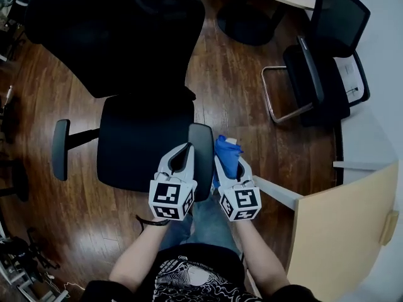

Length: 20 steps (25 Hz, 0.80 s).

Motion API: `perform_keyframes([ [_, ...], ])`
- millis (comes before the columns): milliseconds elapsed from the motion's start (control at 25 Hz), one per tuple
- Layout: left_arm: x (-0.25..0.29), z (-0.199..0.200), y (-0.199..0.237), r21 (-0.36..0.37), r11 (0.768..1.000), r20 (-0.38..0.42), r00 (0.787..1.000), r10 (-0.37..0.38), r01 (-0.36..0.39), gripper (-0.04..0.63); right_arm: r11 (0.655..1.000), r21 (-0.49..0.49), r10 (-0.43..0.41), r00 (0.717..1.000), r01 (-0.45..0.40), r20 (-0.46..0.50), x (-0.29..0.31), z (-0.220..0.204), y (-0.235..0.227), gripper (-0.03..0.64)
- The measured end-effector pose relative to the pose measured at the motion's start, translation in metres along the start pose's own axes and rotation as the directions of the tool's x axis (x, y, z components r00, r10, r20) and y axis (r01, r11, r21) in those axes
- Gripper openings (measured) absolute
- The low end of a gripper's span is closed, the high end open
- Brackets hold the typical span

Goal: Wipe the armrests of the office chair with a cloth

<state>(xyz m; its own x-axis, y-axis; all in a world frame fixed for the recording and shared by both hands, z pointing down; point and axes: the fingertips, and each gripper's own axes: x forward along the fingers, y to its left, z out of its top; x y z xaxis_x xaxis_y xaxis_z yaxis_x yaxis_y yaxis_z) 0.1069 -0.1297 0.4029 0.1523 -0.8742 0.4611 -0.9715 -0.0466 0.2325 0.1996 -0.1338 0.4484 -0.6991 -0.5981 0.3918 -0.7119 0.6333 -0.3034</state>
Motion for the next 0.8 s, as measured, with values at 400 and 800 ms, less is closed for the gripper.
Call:
perform_keyframes([
  [400, 0.029, 0.019, 0.034, -0.052, 0.992, 0.014, 0.993, 0.115, -0.114, -0.021, 0.987, -0.099, 0.117, 0.989, -0.126, -0.085, 0.078, 0.033, -0.029, 0.138],
  [800, 0.029, 0.028, 0.057, -0.115, 0.97, 0.042, 0.975, 0.219, -0.213, -0.021, 0.896, -0.258, 0.311, 0.925, -0.362, -0.218, 0.136, 0.058, -0.014, 0.138],
])
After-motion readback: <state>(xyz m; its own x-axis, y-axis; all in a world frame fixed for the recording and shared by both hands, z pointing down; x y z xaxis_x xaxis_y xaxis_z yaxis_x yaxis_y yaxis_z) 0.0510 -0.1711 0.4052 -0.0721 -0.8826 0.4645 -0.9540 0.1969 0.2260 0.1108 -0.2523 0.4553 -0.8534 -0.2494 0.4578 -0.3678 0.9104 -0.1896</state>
